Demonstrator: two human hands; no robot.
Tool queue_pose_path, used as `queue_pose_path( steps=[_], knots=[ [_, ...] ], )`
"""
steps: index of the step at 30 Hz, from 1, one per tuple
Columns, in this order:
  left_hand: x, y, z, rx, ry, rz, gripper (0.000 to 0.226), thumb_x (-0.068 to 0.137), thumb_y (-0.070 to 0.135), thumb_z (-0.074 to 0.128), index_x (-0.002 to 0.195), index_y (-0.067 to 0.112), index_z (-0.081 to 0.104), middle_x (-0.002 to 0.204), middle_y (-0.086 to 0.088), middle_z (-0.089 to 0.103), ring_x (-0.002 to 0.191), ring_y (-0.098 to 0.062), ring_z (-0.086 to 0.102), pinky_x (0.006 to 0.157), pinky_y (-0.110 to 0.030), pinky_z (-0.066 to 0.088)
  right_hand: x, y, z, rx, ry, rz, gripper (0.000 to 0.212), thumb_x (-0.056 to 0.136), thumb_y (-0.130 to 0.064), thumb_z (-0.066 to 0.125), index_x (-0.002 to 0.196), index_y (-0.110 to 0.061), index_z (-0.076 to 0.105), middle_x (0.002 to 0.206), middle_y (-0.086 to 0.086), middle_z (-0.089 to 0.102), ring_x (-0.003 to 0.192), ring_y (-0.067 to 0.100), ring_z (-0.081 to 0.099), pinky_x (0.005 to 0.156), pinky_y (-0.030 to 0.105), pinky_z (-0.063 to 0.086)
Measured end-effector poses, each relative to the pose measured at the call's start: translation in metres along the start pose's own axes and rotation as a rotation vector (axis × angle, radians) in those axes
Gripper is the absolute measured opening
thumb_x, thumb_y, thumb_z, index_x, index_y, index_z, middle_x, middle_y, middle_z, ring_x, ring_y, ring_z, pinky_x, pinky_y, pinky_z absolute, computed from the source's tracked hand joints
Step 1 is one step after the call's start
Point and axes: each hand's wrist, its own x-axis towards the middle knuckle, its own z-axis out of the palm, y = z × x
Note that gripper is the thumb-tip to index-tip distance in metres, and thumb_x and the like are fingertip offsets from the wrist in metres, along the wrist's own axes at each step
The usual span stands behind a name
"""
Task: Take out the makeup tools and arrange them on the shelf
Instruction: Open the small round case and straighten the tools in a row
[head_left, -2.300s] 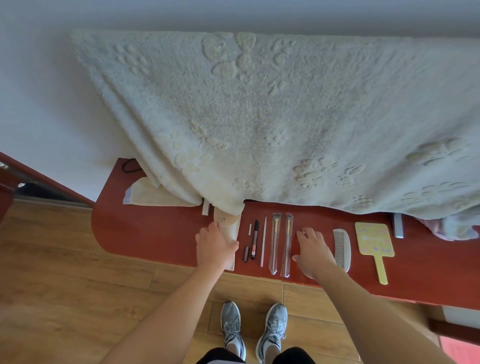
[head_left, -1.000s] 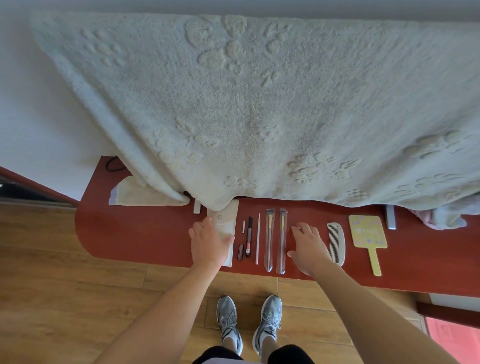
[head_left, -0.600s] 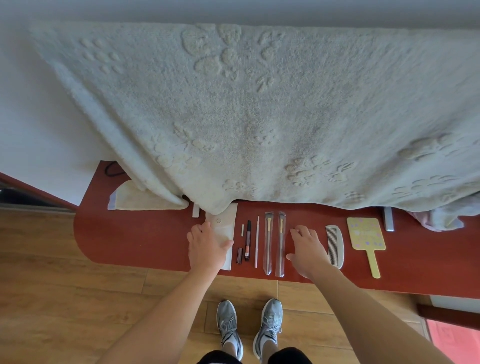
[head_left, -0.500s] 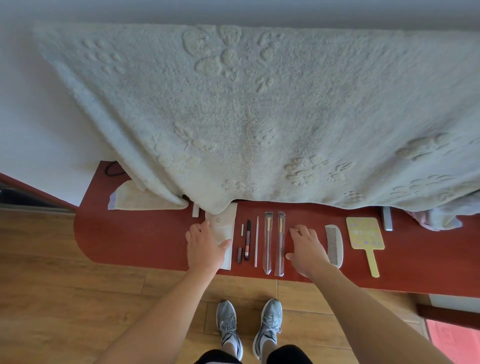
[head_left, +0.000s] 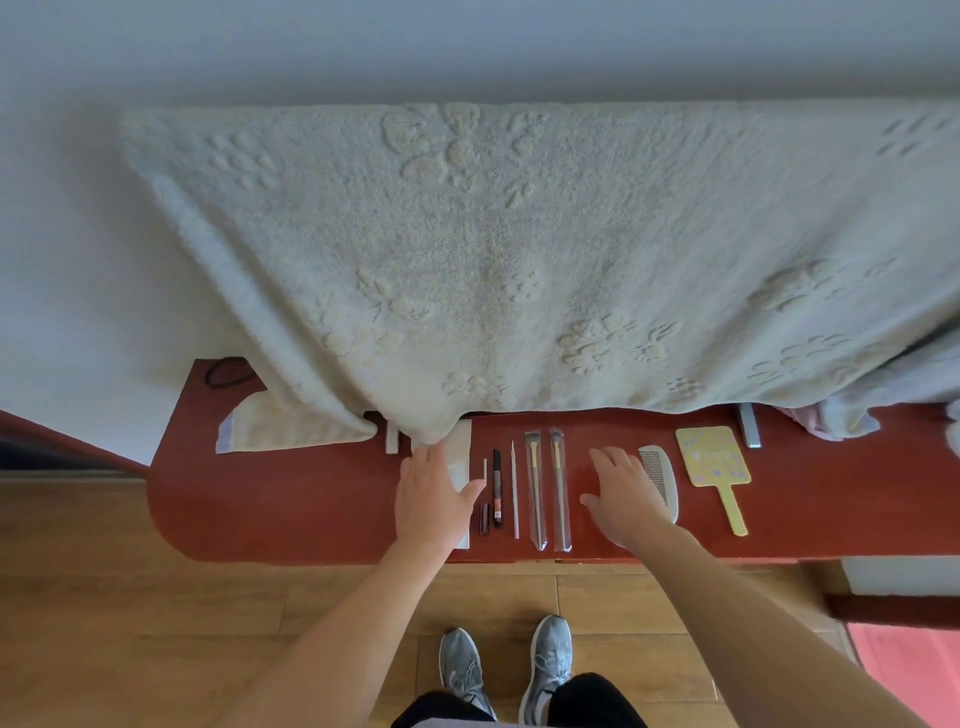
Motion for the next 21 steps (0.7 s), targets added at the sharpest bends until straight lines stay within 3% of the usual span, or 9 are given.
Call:
queue_pose_path(
  steps=[6,14,21],
  knots=[
    [0.004,0.030,0.002,-0.016,-0.115,0.188,0.073,0.090,0.045,0.065,0.151,0.019,0.034,0.150,0.001,0.041,0.141,-0.018,0.033,0.113,-0.032,0.031,-0.016,0.018,-0.009,0.029,0.098,0.084,0.067,0.095,-0.035,0.056,0.149,-0.012,0.024,0.151,0.004,0.031,0.141,0.022,0.025,0.112,0.035,0.031],
    [0.001,0.091,0.032,0.017,-0.184,0.309,0.075,0.087,0.046,0.068,0.150,0.021,0.036,0.145,0.003,0.044,0.134,-0.016,0.040,0.109,-0.031,0.036,-0.028,0.074,-0.029,0.088,0.129,0.129,0.062,0.093,-0.033,0.058,0.145,-0.015,0.029,0.146,0.004,0.036,0.132,0.023,0.035,0.102,0.034,0.040],
    [-0.007,0.149,0.081,0.072,-0.304,0.368,0.080,0.088,0.048,0.067,0.153,0.020,0.030,0.160,0.001,0.028,0.148,-0.016,0.024,0.120,-0.033,0.025,-0.036,0.139,-0.040,0.086,0.114,0.207,0.065,0.094,-0.038,0.056,0.147,-0.014,0.028,0.148,0.004,0.033,0.134,0.023,0.032,0.104,0.036,0.041]
  ],
)
